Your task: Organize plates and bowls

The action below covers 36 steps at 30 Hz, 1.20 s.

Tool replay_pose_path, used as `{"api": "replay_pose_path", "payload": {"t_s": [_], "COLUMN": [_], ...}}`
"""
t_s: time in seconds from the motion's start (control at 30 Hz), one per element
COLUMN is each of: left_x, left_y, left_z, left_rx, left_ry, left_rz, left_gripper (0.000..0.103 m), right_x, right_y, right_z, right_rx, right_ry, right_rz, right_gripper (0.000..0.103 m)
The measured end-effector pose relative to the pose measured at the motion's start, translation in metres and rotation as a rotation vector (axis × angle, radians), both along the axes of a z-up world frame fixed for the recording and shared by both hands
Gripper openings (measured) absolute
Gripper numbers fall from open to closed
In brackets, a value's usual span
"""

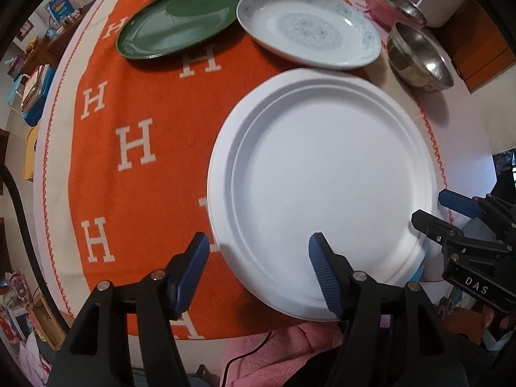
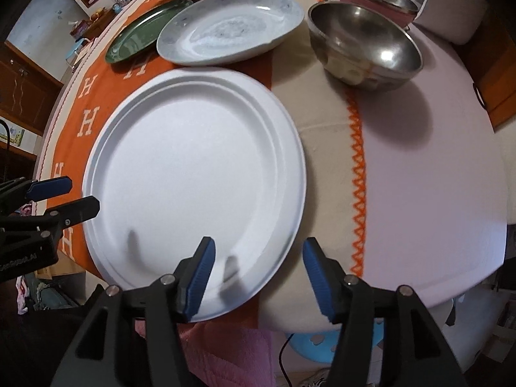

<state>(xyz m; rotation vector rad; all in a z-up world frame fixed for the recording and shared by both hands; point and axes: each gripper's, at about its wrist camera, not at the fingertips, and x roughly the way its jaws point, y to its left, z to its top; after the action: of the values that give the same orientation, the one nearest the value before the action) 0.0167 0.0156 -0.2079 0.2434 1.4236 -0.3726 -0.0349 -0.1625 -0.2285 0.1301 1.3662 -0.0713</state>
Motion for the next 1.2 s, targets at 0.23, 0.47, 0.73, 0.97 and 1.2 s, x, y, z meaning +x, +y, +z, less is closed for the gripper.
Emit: {"api": "replay_pose_path", "payload": {"t_s": [0.23,0.47,0.73,0.97,1.2], "left_x": [0.008,0.01,0.018,0.025,0.034], "left_y": [-0.002,0.001,-0.008,-0.01,-0.002], "left_z": [0.026,0.049,0.066,0.073,0.082], "left_rx": [-0.037,-0.066,-0.101,-0.116,-0.136], "left_ry": [-0.078,-0.17,-0.246,-0.268,-0.301], "left_rz": [0.018,0.026,0.069,0.126,0.179], "left_gripper": [0.068,0.073,0.076,0.077,0.08], "right_x": [0.009,0.019,0.025,0.031,0.026], "right_y": [-0.011,-0.02,-0.034,-0.032,-0.033], "right_z": [0.016,0.035,0.06,0.071,0.089], "right_rx": [0.008,0.024,0.044,0.072,0.118], "right_ry": [-0.048,-0.128,-0.235,-0.338,-0.491], "right_rz": [0.013,0.038,0.11,0.153,0.163], "right_gripper": [0.057,0.057,0.057,0.057,0.057]}}
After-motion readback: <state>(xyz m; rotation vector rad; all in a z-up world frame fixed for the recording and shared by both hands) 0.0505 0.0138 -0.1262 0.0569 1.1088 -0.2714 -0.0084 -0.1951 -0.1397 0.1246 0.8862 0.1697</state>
